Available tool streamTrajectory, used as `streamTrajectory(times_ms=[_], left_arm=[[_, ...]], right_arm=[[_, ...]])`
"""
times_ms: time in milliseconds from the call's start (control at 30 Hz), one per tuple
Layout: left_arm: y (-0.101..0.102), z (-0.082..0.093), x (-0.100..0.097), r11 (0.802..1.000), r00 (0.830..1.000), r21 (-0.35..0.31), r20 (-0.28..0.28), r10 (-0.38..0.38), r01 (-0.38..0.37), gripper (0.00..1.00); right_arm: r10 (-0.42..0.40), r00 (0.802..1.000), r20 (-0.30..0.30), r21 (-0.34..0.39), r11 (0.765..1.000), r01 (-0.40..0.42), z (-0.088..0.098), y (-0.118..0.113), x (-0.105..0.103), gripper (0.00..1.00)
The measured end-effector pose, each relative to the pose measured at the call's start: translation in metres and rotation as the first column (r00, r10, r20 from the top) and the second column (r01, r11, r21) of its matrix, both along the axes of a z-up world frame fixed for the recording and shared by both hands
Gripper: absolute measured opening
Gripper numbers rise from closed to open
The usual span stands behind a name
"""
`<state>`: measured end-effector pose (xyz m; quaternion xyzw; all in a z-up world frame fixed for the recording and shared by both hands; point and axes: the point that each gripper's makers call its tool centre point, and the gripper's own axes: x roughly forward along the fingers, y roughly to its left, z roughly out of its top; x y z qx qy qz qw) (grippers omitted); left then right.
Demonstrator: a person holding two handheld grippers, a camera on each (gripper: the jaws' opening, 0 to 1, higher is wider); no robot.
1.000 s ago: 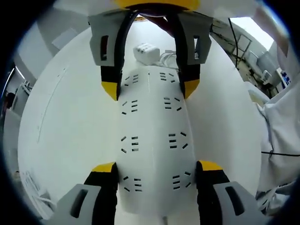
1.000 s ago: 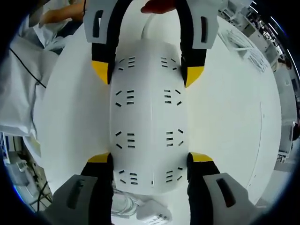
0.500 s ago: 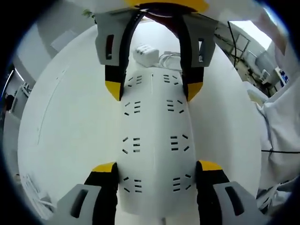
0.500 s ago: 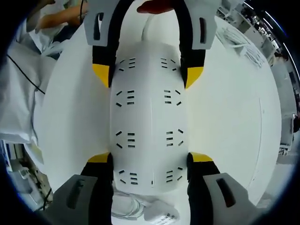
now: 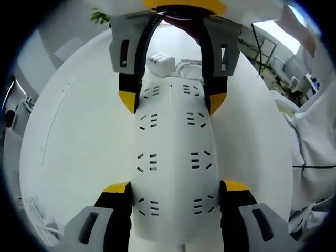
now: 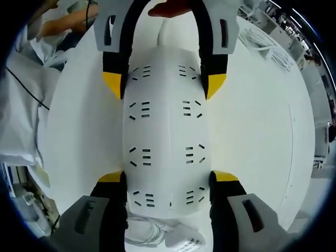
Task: Straighten the power strip on the desk, plug the charger into it
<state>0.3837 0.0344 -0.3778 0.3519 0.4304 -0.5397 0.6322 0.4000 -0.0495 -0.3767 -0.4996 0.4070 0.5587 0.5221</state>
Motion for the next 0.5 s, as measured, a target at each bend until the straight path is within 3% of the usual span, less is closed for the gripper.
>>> streamTrajectory(times_ms=[500], left_arm=[[-0.0011,0.0002,-0.0003,0.999,0.999,-0.023,0.003,-0.033,0.033,0.69]], right_arm=[[-0.038,0.999,0.002,-0.019,0.999,0.038,-0.0003,-0.0014,-0.0028,0.63]])
